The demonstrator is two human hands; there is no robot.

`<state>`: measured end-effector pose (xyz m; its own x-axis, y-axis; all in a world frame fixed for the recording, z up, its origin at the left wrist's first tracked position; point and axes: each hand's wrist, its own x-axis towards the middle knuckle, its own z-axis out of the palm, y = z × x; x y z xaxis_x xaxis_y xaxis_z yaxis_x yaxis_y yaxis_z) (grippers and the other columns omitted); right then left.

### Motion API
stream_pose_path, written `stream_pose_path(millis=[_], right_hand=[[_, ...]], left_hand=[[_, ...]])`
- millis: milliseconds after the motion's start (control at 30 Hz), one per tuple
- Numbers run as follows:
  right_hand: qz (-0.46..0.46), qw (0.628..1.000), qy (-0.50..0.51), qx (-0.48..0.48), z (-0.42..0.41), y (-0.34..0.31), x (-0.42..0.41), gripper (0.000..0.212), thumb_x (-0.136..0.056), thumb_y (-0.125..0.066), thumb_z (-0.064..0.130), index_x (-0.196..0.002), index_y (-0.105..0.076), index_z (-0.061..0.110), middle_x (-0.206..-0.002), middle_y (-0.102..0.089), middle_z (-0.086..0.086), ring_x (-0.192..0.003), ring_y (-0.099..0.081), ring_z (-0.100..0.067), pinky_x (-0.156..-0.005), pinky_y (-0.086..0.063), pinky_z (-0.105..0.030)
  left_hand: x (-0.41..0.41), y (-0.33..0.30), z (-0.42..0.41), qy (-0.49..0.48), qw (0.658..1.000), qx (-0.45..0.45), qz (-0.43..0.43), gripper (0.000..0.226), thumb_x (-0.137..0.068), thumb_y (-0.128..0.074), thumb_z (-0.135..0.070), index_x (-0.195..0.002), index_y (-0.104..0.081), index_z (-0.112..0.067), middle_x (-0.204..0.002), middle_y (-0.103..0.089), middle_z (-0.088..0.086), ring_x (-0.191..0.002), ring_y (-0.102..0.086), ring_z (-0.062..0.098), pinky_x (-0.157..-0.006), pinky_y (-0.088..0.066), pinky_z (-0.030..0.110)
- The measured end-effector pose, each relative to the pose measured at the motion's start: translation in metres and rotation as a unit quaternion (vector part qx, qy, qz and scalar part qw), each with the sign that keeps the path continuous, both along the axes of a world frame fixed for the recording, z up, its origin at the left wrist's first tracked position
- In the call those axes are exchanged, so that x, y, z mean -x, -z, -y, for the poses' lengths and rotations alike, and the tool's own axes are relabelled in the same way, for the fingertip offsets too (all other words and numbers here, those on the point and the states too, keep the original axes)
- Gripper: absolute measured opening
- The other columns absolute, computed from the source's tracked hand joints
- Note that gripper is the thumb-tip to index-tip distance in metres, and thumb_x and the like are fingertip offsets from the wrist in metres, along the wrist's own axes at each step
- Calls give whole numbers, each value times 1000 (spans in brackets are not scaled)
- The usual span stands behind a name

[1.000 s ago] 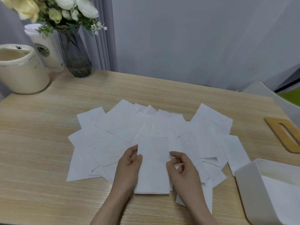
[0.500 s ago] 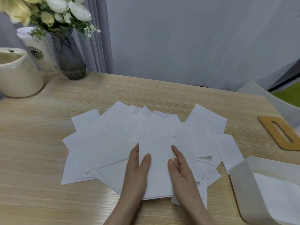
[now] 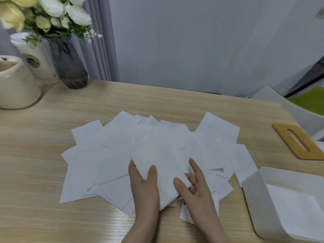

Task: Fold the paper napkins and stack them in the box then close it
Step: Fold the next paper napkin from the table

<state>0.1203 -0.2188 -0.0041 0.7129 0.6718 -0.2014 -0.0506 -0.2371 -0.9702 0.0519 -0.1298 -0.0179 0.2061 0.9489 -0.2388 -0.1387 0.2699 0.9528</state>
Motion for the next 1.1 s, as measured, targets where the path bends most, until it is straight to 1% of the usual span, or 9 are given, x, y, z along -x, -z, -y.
stream_pose_path(millis=[100, 200, 267, 433, 533, 633, 767, 933, 1100], right_hand=[[-63, 997, 27, -17, 0, 1, 6, 67, -84, -68, 15, -137, -33, 37, -98, -71, 11, -80, -67, -3, -73, -52, -18], [-143, 988, 38, -52, -2, 3, 16, 48, -86, -63, 1, -129, -47, 14, -105, -73, -5, -67, -67, -4, -53, -48, -14], [-150, 986, 25, -60, -2, 5, 20, 38, -89, -57, -5, -123, -53, 11, -103, -74, -6, -79, -70, -6, -58, -50, -14], [-79, 997, 10, -12, 7, 0, -9, 33, -95, -48, -1, -118, -58, 20, -106, -73, -1, -99, -67, -16, -83, -53, -28], [-37, 997, -52, 36, 14, -9, -32, 30, -97, -45, 5, -114, -60, 24, -102, -73, 5, -89, -67, -14, -71, -49, -29], [-32, 995, -81, 48, 15, -12, -41, 27, -99, -44, 9, -111, -62, 26, -92, -73, 6, -74, -59, -14, -58, -43, -25], [-29, 997, -65, 25, 11, -9, -34, 22, -100, -45, 15, -116, -54, 26, -80, -69, 4, -61, -57, -14, -55, -44, -25], [-21, 1000, -15, -9, 12, -13, -30, 42, -98, -48, 9, -129, -43, 38, -92, -68, 2, -58, -58, -15, -55, -46, -28], [52, 997, 34, -49, 28, -27, -46, 50, -93, -54, 0, -109, -68, 45, -73, -61, 15, -52, -53, -10, -52, -45, -18]], left_hand=[[-5, -5, 3, -61, 998, 21, 25, 42, -95, -55, -3, -134, -48, -19, -123, -64, -4, -113, -61, 12, -101, -48, 37], [-11, -9, 8, -85, 994, 43, 49, 40, -95, -55, -1, -132, -49, -18, -121, -65, 0, -110, -63, 13, -100, -49, 38], [-12, -10, 10, -74, 994, 53, 62, 41, -95, -56, -2, -131, -50, -18, -120, -66, 1, -110, -64, 16, -99, -50, 41], [8, -7, -9, -25, 994, 73, 82, 43, -92, -63, -9, -130, -55, -28, -114, -69, -1, -98, -70, 11, -82, -58, 33], [23, -3, -24, 84, 994, 47, 50, 38, -89, -67, -13, -122, -60, -32, -94, -73, -10, -84, -71, 5, -69, -55, 23], [27, -5, -24, 161, 987, 30, 3, 41, -80, -69, -24, -120, -61, -32, -108, -73, -11, -98, -70, 11, -83, -58, 42], [22, -7, -18, 120, 991, 56, 29, 36, -93, -62, -11, -118, -56, -37, -105, -69, -14, -84, -71, 10, -48, -56, 37], [17, -11, -11, 110, 993, 38, 31, 45, -95, -59, -11, -121, -51, -46, -105, -67, -23, -94, -69, 10, -66, -60, 49], [8, -23, -5, 113, 992, 12, 53, 52, -94, -59, -8, -123, -53, -50, -113, -65, -7, -66, -67, 11, -38, -48, 30]])
